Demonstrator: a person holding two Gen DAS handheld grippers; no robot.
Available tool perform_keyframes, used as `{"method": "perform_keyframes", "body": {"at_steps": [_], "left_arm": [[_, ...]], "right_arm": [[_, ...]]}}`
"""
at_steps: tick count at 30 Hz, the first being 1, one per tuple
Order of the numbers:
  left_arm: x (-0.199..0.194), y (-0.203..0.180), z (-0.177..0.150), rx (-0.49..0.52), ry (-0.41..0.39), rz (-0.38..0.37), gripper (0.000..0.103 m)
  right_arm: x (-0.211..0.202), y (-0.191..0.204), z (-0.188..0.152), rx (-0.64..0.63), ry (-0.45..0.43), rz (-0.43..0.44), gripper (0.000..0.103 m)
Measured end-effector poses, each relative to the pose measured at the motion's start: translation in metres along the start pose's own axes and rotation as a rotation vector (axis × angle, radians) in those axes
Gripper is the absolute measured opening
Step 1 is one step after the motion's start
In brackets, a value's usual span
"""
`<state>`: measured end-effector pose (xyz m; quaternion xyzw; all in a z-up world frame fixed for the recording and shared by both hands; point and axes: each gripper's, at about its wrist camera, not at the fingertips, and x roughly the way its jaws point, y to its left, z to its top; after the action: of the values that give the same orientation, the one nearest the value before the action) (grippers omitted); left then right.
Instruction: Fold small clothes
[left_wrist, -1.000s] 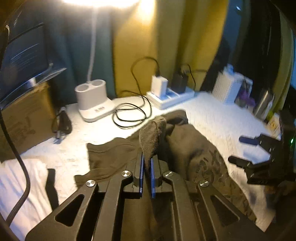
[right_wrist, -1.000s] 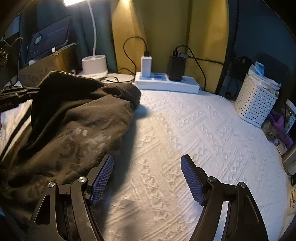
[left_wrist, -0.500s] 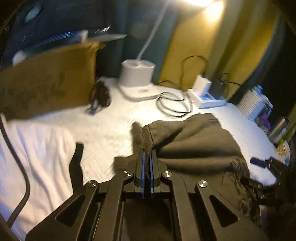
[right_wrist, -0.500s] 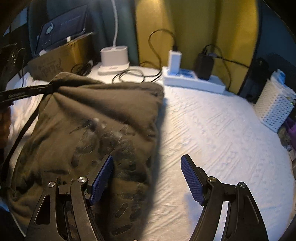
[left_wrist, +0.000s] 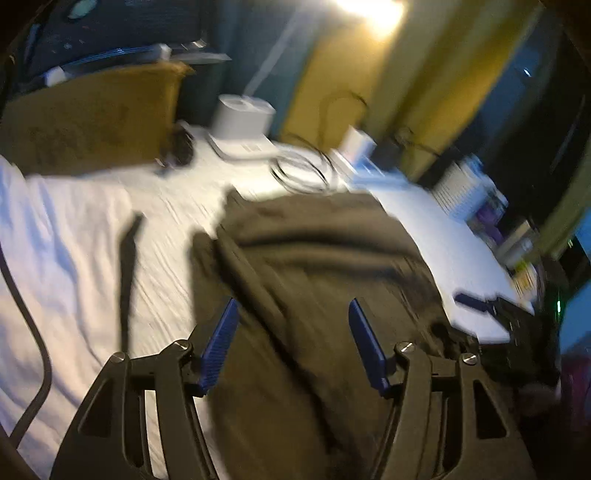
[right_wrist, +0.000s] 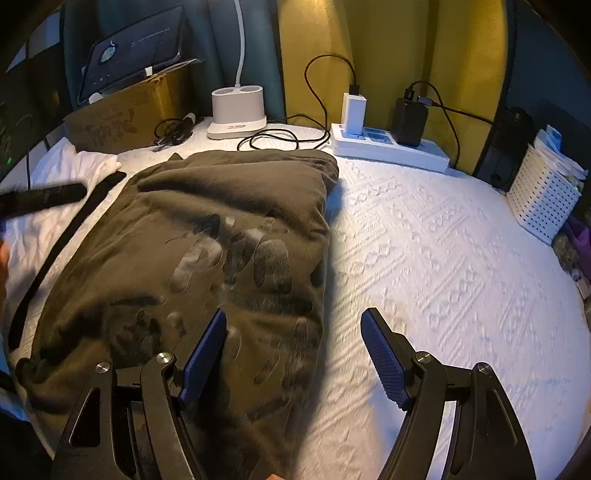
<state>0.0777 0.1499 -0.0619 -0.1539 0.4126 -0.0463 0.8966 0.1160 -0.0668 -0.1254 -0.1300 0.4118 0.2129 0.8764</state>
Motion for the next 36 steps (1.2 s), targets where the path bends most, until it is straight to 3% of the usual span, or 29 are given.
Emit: {"method": "perform_keyframes", "body": {"at_steps": [7, 8, 10, 13, 16, 20, 24, 26, 28, 30, 33, 35, 36], "left_arm": [[0.010, -0.027, -0.047, 0.037, 0.099, -0.067, 0.059], [0.008, -0.032, -0.051, 0.051, 0.091, -0.066, 0.052], [0.005, -0.042, -0.061, 0.093, 0.097, -0.073, 0.019], [0.003, -0.043, -0.068, 0.093, 0.079, -0.060, 0.007], [-0.008, -0.043, -0.068, 0.083, 0.047, -0.044, 0.006], [-0.020, -0.039, -0.070, 0.083, 0.024, -0.023, 0.006], [-0.011, -0.027, -0.078, 0.027, 0.083, -0.040, 0.009], [-0.015, -0.027, -0.083, 0.023, 0.096, -0.040, 0.016], [-0.023, -0.028, -0.087, 0.037, 0.089, -0.053, 0.034], [-0.031, -0.030, -0.093, 0.055, 0.087, -0.056, 0.041], [-0.033, -0.035, -0.104, 0.100, 0.117, -0.060, 0.041], [-0.030, -0.041, -0.114, 0.157, 0.121, -0.051, 0.041], [-0.029, -0.042, -0.117, 0.170, 0.119, -0.036, 0.037]], "right_arm": [[-0.018, 0.001, -0.017, 0.013, -0.013, -0.004, 0.077], [-0.021, 0.000, -0.021, 0.017, -0.014, -0.005, 0.077], [-0.025, -0.002, -0.027, 0.029, -0.014, 0.003, 0.077], [-0.026, -0.003, -0.039, 0.036, -0.004, 0.025, 0.076], [-0.029, 0.000, -0.053, 0.035, 0.015, 0.061, 0.065], [-0.035, 0.003, -0.064, 0.029, 0.021, 0.062, 0.064], [-0.041, 0.003, -0.075, 0.042, 0.030, 0.071, 0.064], [-0.043, 0.004, -0.082, 0.049, 0.039, 0.082, 0.064], [-0.046, 0.006, -0.088, 0.052, 0.043, 0.099, 0.064], [-0.049, 0.008, -0.092, 0.056, 0.045, 0.121, 0.061], [-0.052, 0.012, -0.100, 0.050, 0.036, 0.125, 0.043], [-0.054, 0.017, -0.102, 0.048, 0.027, 0.133, 0.023], [-0.055, 0.018, -0.102, 0.053, 0.021, 0.124, 0.018]]}}
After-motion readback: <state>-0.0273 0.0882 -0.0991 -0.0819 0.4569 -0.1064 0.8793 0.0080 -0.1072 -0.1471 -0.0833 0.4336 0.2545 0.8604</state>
